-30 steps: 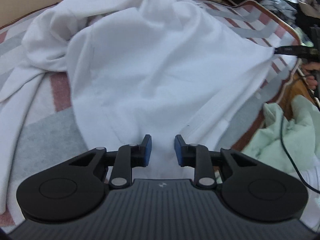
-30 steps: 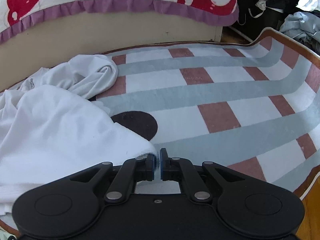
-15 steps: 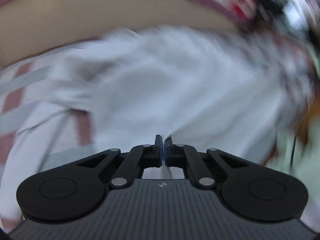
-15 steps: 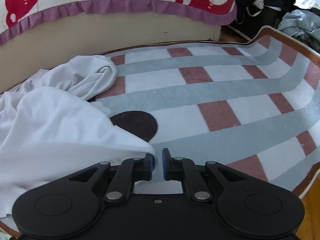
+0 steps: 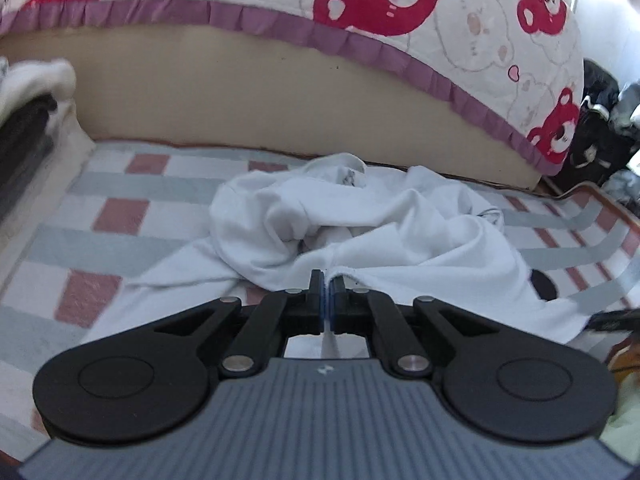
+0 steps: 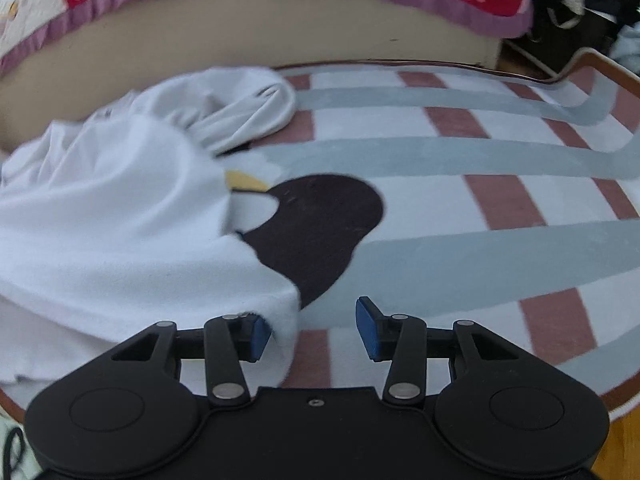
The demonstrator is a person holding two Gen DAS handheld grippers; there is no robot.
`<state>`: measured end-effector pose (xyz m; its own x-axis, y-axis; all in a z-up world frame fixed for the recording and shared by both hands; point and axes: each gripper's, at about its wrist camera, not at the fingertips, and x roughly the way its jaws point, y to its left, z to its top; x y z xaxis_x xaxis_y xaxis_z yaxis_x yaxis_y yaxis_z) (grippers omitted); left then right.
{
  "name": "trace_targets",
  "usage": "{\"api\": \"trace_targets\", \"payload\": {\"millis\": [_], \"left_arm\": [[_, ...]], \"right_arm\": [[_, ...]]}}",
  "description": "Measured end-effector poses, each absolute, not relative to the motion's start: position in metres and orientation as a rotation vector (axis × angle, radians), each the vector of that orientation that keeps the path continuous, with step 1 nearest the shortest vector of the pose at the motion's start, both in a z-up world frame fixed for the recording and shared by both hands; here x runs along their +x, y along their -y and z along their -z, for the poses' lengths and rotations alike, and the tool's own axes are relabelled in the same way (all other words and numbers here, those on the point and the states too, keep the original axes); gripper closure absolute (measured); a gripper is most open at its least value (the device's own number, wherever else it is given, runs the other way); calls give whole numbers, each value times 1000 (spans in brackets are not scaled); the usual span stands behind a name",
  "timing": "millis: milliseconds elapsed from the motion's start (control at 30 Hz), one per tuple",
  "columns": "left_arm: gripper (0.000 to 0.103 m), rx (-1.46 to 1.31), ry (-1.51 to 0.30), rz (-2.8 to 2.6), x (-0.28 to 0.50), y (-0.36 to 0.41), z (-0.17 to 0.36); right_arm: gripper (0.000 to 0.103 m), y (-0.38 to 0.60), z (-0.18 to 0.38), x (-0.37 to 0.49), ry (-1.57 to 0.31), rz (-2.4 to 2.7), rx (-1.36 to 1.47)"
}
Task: Fold clothes
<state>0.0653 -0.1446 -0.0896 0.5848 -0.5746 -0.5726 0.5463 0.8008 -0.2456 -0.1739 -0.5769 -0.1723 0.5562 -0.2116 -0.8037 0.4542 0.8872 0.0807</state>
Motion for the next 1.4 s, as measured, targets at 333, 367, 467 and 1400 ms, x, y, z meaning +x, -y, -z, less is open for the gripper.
{"api": "trace_targets", "payload": {"millis": [333, 367, 467, 1400], "left_arm": [[99, 318, -915, 637, 24, 179, 134], [98, 395, -932, 612, 21, 185, 143], [97, 548, -930, 571, 14, 197, 159], [80, 396, -984, 894, -22, 164, 152]], "right_arm": [[98, 590, 149, -207, -807, 348, 382], [98, 587, 146, -205, -809, 349, 371], [98, 586, 145, -203, -806, 362, 372], [98, 571, 97, -240, -669, 382, 426]]}}
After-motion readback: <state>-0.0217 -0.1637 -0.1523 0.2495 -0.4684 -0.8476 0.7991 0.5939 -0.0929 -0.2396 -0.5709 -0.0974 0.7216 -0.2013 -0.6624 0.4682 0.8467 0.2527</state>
